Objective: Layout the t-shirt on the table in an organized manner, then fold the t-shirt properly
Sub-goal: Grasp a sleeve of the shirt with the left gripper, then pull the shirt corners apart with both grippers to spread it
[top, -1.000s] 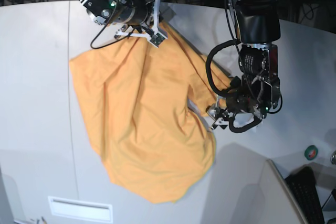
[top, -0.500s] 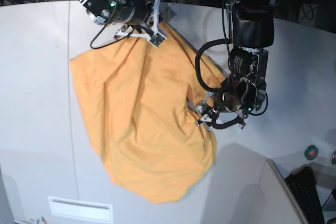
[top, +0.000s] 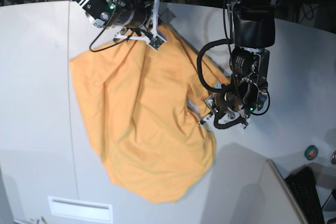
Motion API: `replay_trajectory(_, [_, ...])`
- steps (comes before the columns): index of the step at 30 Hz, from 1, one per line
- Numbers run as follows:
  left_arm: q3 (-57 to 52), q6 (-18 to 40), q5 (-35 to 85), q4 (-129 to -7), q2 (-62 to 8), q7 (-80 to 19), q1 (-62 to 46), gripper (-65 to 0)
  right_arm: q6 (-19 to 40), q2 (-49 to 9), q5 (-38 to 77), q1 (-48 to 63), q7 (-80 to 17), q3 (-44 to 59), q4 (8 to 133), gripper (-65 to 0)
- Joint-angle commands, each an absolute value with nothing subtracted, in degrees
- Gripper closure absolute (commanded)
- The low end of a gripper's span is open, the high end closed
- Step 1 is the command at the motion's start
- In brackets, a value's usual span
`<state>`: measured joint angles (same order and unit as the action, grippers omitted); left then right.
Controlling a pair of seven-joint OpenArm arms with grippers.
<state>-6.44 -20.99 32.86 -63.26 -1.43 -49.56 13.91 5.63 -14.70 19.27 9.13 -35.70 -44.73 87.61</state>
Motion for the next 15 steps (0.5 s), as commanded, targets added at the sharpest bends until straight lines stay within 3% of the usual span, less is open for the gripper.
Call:
replay_trajectory(1, [-6.55, -20.62, 33.19, -65.36, -1.71, -49.10, 14.81, 0.0, 5.85, -14.55, 19.65, 8.84, -34.86, -44.53, 88.31, 0.0])
replay_trajectory(9, [-6.55, -20.97, 33.19, -82.07, -5.23, -49.10, 4.53, 0.0, 5.76, -14.29, 20.00, 8.84, -34.86, -44.09, 92.53, 0.0])
replay_trajectory(13, [-7.96, -21.05, 33.10, -88.84, -6.99, -49.10, -2.68, 0.0, 5.93, -14.29, 20.00, 13.14, -34.77, -37.32, 99.47, -26.3])
replay_trajectory(15, [-10.51, -20.79, 33.19, -90.59, -7.08, -49.10, -5.58, 0.0, 5.93, -14.29, 20.00, 15.16, -34.68, -33.27, 102.81, -29.7])
